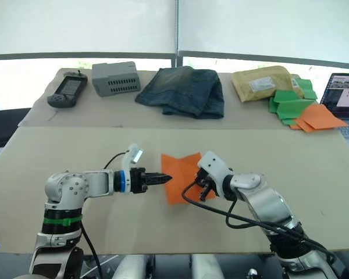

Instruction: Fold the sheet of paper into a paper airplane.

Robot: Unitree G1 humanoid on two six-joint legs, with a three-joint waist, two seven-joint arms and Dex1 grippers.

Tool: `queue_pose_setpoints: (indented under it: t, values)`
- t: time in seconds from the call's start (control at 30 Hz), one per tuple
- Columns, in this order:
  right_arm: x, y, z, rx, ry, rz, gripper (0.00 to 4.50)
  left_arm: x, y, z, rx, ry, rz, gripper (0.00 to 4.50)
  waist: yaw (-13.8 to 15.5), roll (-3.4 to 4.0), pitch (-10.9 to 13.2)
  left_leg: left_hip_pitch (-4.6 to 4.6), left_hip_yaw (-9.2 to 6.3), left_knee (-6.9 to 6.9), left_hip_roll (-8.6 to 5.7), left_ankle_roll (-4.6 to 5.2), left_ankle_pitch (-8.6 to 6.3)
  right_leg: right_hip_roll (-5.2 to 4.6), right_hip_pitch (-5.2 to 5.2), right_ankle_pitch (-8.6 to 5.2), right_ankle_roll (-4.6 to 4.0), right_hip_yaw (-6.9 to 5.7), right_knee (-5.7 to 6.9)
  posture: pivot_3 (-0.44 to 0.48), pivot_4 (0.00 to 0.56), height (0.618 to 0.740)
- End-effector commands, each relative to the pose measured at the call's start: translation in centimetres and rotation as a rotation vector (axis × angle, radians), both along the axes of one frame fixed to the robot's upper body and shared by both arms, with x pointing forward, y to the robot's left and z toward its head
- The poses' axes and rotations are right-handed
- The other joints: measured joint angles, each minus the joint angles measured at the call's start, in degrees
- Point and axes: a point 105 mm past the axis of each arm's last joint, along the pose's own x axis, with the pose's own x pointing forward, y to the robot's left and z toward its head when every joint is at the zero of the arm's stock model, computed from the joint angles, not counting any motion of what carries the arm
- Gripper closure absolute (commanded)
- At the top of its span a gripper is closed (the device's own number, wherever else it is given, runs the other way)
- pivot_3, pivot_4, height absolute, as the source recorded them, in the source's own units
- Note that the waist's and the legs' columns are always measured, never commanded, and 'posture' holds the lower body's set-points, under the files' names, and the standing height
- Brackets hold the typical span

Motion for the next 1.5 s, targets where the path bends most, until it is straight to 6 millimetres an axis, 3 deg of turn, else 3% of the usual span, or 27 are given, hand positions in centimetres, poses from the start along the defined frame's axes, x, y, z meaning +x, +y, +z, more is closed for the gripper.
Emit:
queue_pose_setpoints:
  t: [0.03, 0.07, 0.5, 0.83, 0.87, 1.1, 1.27, 1.4, 1.5]
  values:
    - [0.1, 0.2, 1.9, 0.016, -0.065, 0.015, 4.5, 0.2, 0.0, 0.9, -0.005, -0.021, -0.006, 4.24, -0.1, 0.0, 0.0, 0.0, 0.0, 0.0, 0.0, 0.0, 0.0, 0.0, 0.0, 0.0, 0.0, 0.0, 0.0, 0.0, 0.15, 0.728]
    - [0.1, 0.3, 2.1, 0.023, -0.071, 0.017, 4.5, 0.2, 0.2, 0.8, -0.004, -0.015, -0.007, 4.45, -0.1, 0.0, 0.0, 0.0, 0.0, 0.0, 0.02, 0.0, 0.0, 0.02, 0.0, 0.0, 0.0, 0.0, 0.0, 0.0, 0.15, 0.728]
    - [-1.2, 2.7, 3.9, 0.12, -0.082, 0.1, 4.5, 0.2, 3.3, 0.6, 0.07, -0.002, -0.022, 4.45, 0.1, -0.02, 0.0, -0.04, 0.0, -0.02, -0.01, 0.0, 0.0, -0.04, -0.06, -0.01, -0.01, -0.01, -0.01, 0.0, 0.15, 0.728]
    - [-1.0, 3.6, 1.5, 0.087, -0.078, 0.1, 4.5, 1.5, 4.2, -0.1, 0.136, -0.024, 0.037, 4.45, 0.1, -0.02, 0.0, -0.41, 0.01, -0.01, -0.02, -0.04, 0.03, -0.03, -0.48, 0.0, -0.02, 0.0, 0.09, 0.0, 0.15, 0.728]
    - [-0.9, 3.5, 1.5, 0.087, -0.082, 0.095, 4.5, 1.5, 4.2, 0.0, 0.135, -0.027, 0.038, 3.92, 0.1, -0.02, 0.0, -0.46, 0.01, -0.01, -0.03, -0.04, 0.03, -0.04, -0.54, 0.01, -0.03, 0.01, 0.1, 0.0, 0.15, 0.728]
    - [-0.5, 3.1, 1.0, 0.079, -0.081, 0.092, 4.5, 2.2, 6.4, 1.2, 0.148, -0.068, 0.098, 1.62, 0.0, -0.02, 0.0, -0.51, 0.0, 0.0, 0.0, -0.04, 0.03, -0.02, -0.59, 0.01, -0.02, 0.0, 0.11, 0.0, 0.15, 0.728]
    - [-0.7, 3.0, 0.1, 0.065, -0.054, 0.098, 4.5, 5.2, 8.7, 5.6, 0.113, -0.313, 0.269, 0.02, 0.2, -0.05, 0.0, -0.5, 0.0, 0.02, 0.01, -0.04, 0.04, -0.02, -0.58, 0.02, -0.03, -0.01, 0.13, 0.0, 0.15, 0.728]
    - [-0.7, 2.9, -0.6, 0.06, -0.036, 0.106, 4.5, 4.3, 5.7, 9.9, -0.049, -0.489, 0.158, 0.02, 1.0, -0.13, 0.1, -0.51, 0.0, 0.03, -0.05, -0.04, 0.04, -0.09, -0.55, 0.03, -0.03, -0.02, 0.12, 0.0, 0.15, 0.728]
    - [-0.6, 2.7, -0.8, 0.05, -0.034, 0.106, 4.5, 2.0, 2.8, 10.7, -0.103, -0.516, -0.018, 0.02, 1.6, -0.35, 0.1, -0.64, -0.01, 0.24, -0.03, -0.05, 0.04, -0.09, -0.56, 0.08, 0.02, -0.05, 0.12, 0.0, 0.15, 0.728]
